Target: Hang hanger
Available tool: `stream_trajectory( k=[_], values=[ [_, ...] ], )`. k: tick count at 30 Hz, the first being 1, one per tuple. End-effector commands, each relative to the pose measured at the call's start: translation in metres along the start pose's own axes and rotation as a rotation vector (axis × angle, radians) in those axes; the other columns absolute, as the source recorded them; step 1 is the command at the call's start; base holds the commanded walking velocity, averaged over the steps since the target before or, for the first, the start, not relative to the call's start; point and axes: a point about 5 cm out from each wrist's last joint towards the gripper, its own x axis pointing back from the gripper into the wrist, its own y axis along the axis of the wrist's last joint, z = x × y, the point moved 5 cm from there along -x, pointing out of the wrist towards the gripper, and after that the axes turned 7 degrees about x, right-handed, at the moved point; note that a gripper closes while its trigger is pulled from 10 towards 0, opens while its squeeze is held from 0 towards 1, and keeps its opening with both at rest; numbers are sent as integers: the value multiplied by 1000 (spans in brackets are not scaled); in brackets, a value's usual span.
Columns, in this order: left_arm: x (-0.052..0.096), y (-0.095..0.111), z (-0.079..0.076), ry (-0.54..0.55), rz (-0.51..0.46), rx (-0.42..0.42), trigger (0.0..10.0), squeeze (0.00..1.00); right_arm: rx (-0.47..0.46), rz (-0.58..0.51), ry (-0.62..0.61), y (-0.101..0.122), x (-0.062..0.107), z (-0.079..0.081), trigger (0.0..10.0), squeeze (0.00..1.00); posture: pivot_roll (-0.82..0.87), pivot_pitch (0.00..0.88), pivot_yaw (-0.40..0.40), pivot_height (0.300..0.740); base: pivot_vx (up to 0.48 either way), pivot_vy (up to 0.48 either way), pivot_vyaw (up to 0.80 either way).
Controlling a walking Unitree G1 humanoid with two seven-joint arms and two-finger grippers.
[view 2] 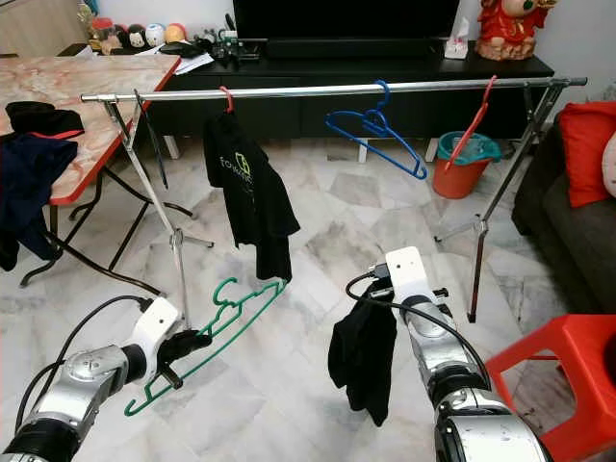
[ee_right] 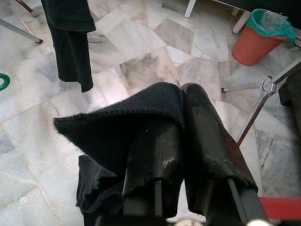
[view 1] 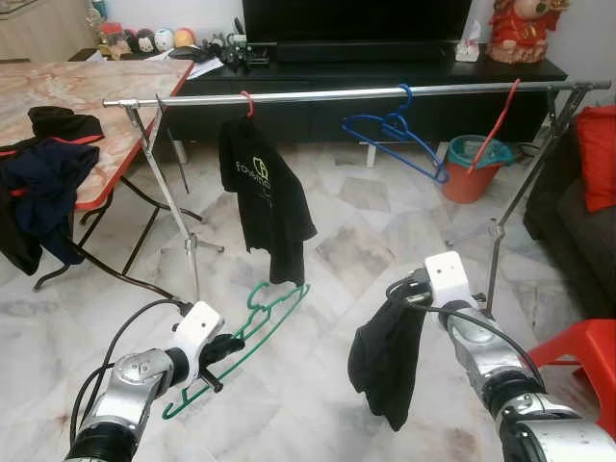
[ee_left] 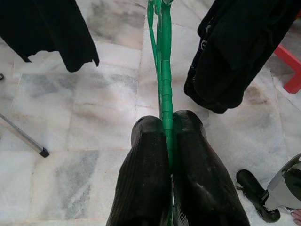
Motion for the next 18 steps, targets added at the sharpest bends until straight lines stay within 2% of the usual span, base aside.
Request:
stream_trajectory(
  k=[1, 11, 12, 13, 14, 15, 18],
  values=[
    [2, 2, 2, -1, 0, -15, 10000, 0, 5, -20, -5, 7, -1, -3, 10000, 0, -100, 0, 16, 740, 0, 0, 0],
    [2, 2, 2, -1, 0, -15, 10000, 0, 5, -20, -5, 7, -1, -3, 10000, 0, -100, 0, 16, 740, 0, 0, 0],
    [6, 4, -3, -43, 31, -22, 10000, 0, 23, -20, 8, 11, -2, -2, 10000, 0, -102, 0, 14, 740, 0, 0, 0],
    [-2, 22, -26, -137, 13, -60, 10000, 0, 74, -58, 65, 33, -7, 17, 10000, 0, -93, 0, -18, 740, 0, 0, 0],
    [-10, 42, -53, -238, -16, -119, 10000, 0, 135, -107, 128, 60, -10, 40, 10000, 0, -93, 0, -18, 740, 0, 0, 0],
    [-12, 46, -56, -243, -27, -150, 10000, 0, 146, -118, 139, 65, -10, 45, 10000, 0, -94, 0, -18, 740, 0, 0, 0],
    [-14, 48, -51, -202, -36, -151, 10000, 0, 145, -115, 136, 64, -10, 46, 10000, 0, -94, 0, -16, 740, 0, 0, 0]
  ],
)
